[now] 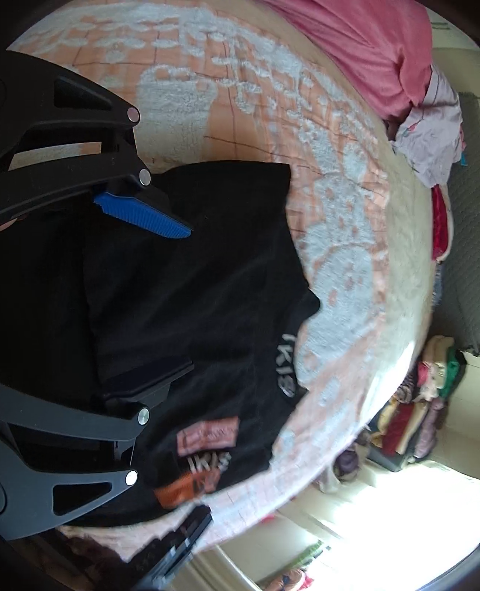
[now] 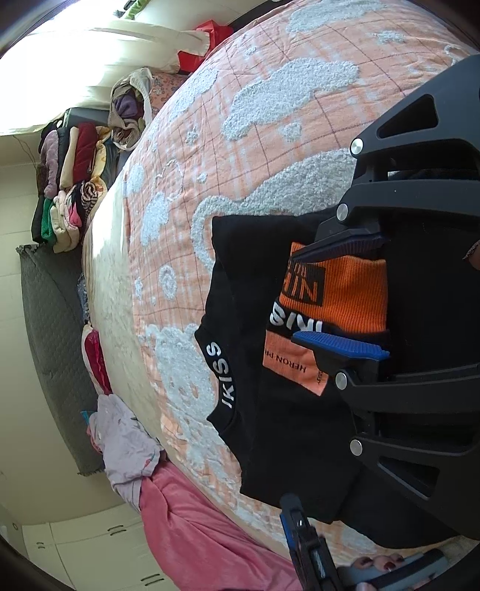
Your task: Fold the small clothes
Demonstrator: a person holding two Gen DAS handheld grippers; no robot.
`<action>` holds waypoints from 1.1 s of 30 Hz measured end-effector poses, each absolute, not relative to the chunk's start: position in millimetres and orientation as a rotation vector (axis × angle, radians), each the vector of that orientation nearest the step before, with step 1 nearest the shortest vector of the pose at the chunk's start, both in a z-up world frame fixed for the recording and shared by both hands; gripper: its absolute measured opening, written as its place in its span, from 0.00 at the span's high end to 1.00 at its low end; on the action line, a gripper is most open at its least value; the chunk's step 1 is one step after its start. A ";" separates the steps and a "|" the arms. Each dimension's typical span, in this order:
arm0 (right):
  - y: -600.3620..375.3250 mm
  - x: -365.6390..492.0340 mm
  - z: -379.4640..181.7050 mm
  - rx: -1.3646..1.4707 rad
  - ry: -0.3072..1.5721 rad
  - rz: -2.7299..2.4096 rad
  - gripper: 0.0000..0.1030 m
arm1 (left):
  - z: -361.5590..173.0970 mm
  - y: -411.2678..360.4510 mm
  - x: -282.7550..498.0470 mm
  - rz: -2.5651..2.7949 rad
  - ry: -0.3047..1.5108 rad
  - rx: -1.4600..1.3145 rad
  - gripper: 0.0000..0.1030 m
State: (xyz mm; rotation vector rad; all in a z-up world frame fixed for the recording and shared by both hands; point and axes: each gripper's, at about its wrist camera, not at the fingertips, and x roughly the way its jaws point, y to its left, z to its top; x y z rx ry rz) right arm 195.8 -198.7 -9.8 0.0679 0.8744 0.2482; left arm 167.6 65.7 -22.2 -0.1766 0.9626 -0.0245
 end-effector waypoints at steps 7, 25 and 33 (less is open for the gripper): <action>-169.0 192.1 -7.7 0.021 0.882 0.327 0.56 | -53.0 77.3 162.5 -0.025 1.020 -0.188 0.43; -114.4 202.0 -9.3 -0.047 0.918 0.439 0.49 | -49.3 80.9 154.9 -0.048 1.013 -0.200 0.43; -117.5 204.4 -34.5 -0.085 1.004 0.399 0.48 | -48.6 81.1 155.1 -0.049 1.014 -0.200 0.43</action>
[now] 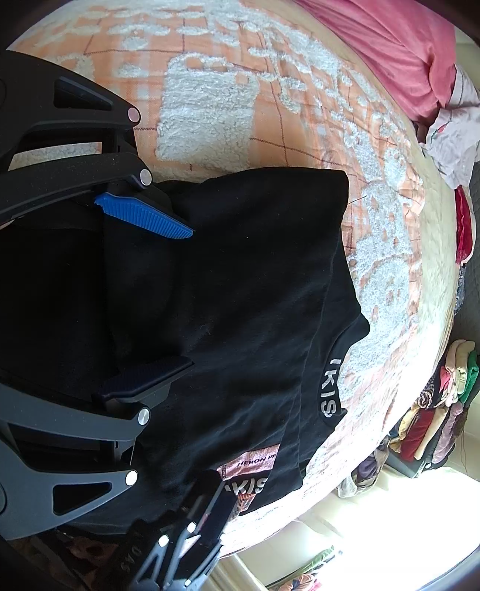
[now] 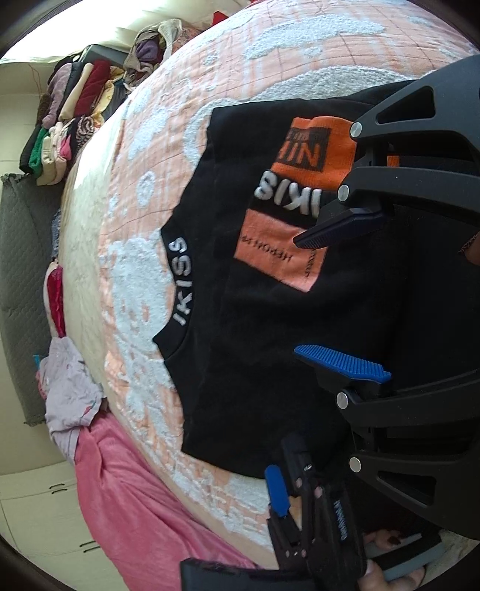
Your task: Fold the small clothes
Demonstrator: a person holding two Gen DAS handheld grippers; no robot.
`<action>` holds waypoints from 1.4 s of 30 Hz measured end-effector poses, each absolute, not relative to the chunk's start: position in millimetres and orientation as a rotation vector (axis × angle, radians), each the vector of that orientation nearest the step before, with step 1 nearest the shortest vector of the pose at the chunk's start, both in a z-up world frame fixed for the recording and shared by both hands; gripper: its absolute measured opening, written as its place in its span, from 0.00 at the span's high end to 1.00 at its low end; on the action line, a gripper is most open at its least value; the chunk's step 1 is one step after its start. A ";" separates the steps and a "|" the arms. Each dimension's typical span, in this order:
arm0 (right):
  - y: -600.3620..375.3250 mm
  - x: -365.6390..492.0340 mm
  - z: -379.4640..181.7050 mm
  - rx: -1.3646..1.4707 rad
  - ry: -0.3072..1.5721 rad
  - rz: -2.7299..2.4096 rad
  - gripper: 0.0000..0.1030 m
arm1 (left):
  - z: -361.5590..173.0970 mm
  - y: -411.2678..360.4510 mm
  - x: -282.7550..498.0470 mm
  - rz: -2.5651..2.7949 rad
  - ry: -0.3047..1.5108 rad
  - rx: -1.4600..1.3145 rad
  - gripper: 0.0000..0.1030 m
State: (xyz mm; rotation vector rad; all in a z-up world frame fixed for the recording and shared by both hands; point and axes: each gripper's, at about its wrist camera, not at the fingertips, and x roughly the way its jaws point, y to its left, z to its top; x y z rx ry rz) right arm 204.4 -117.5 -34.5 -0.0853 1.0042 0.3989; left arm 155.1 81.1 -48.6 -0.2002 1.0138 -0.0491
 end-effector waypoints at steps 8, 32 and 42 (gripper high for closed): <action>-137.1 192.4 -56.2 -0.074 1.028 0.391 0.46 | -49.3 79.9 154.0 -0.051 1.010 -0.200 0.43; -157.7 168.3 -22.6 0.052 0.973 0.336 0.16 | -40.9 73.4 144.7 -0.024 0.997 -0.180 0.36; -166.3 161.1 -8.0 0.070 0.936 0.317 0.09 | -29.0 67.5 133.6 -0.029 0.977 -0.181 0.27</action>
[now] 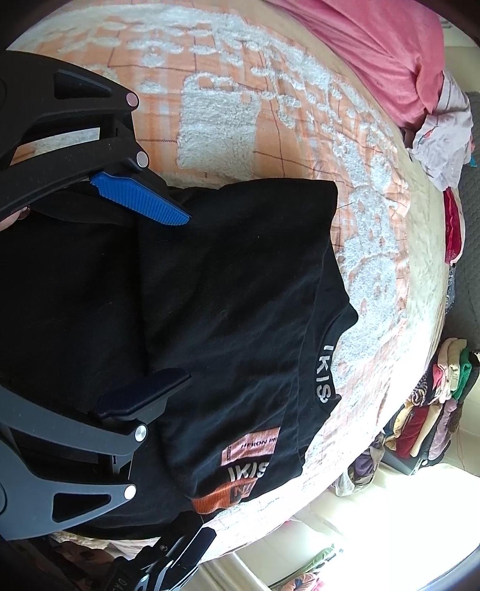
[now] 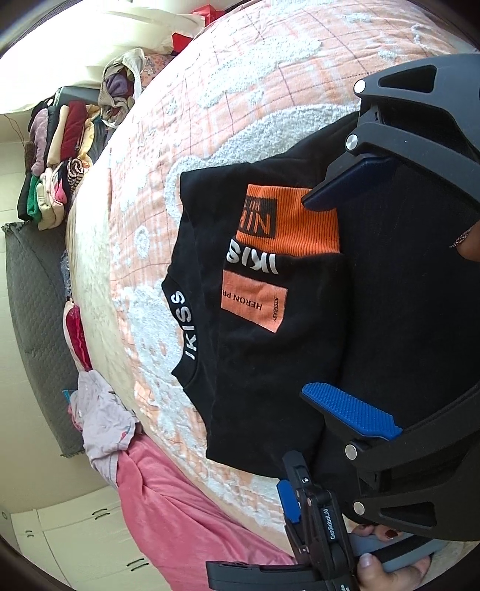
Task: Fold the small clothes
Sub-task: 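Move both open grippers back to the black shirt's hem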
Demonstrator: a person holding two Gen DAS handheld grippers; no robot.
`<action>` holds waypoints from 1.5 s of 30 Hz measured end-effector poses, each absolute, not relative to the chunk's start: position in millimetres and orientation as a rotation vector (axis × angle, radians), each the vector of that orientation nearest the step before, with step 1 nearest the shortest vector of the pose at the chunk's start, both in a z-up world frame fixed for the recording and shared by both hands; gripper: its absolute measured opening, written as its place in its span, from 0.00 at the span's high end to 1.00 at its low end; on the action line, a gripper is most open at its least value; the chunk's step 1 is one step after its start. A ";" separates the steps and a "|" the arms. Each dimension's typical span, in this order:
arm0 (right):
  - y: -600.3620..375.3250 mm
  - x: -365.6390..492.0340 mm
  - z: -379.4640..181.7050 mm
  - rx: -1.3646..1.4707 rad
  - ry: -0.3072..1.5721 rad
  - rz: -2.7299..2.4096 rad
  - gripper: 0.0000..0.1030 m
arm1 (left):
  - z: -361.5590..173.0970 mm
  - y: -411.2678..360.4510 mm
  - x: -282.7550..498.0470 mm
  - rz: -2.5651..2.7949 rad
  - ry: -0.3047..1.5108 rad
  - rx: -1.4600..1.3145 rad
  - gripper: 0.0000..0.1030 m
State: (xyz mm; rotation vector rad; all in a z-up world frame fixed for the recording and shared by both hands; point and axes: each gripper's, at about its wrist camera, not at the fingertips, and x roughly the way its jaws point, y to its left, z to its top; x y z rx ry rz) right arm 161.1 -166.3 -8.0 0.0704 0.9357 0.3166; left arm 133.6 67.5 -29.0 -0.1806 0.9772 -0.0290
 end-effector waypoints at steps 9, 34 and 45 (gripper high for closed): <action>-172.6 152.4 2.7 0.079 0.915 0.308 0.09 | -16.8 66.8 119.0 -0.014 0.950 -0.181 0.15; -184.9 121.2 24.8 0.092 0.864 0.312 0.04 | 9.4 69.8 75.3 0.041 0.882 -0.172 0.09; -194.4 106.0 31.2 0.085 0.849 0.303 0.04 | 6.9 74.6 58.9 0.064 0.885 -0.166 0.09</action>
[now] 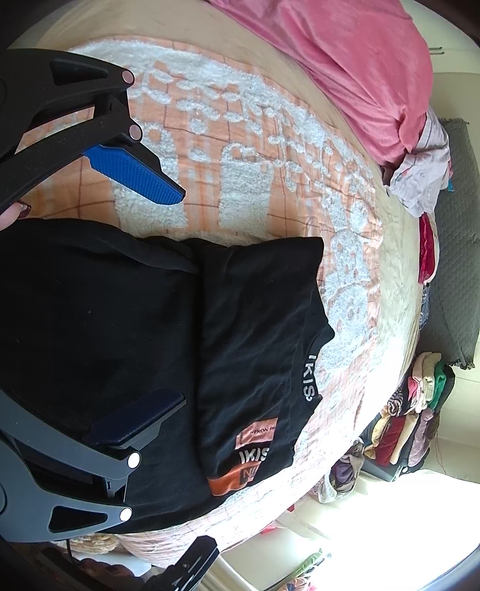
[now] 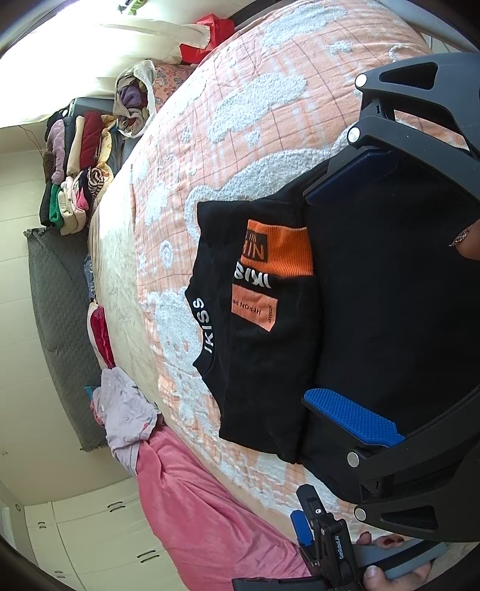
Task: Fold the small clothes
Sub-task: 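Move both open grippers back to the black shirt's hem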
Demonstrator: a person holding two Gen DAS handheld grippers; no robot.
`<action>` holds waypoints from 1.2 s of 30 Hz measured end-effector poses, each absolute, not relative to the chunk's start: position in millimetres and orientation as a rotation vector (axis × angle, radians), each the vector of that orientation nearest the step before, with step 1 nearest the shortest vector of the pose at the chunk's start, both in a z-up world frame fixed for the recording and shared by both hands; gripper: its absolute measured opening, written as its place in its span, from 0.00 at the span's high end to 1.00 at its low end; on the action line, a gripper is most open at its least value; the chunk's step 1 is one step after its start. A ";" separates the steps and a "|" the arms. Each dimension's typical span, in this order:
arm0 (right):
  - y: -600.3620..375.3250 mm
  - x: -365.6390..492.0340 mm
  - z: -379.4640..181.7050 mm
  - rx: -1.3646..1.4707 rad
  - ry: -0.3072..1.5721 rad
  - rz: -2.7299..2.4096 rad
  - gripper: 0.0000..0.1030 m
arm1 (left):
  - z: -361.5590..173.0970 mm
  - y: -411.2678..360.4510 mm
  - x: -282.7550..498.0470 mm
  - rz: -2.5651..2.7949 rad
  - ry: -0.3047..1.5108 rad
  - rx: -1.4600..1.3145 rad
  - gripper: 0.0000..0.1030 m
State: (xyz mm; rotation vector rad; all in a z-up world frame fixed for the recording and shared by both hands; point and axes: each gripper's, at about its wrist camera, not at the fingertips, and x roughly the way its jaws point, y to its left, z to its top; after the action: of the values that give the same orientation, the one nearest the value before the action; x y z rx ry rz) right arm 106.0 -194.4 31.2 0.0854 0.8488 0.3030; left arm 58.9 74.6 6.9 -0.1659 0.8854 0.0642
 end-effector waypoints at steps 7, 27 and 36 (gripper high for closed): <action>-205.1 94.2 30.2 0.069 0.850 0.288 0.04 | 0.9 80.2 48.1 0.082 0.898 -0.164 0.09; -241.3 64.8 -1.2 0.038 0.950 0.225 0.04 | -31.6 106.9 11.5 0.129 0.974 -0.190 0.09; -252.6 55.5 -16.1 0.043 0.997 0.205 0.04 | -41.4 116.0 -3.2 0.123 1.002 -0.230 0.09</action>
State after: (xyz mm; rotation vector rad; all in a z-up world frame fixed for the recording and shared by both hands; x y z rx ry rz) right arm 55.5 -252.6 -16.1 0.0431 0.9973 0.2049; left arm -3.2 116.0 -41.4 -0.2296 1.0025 0.1234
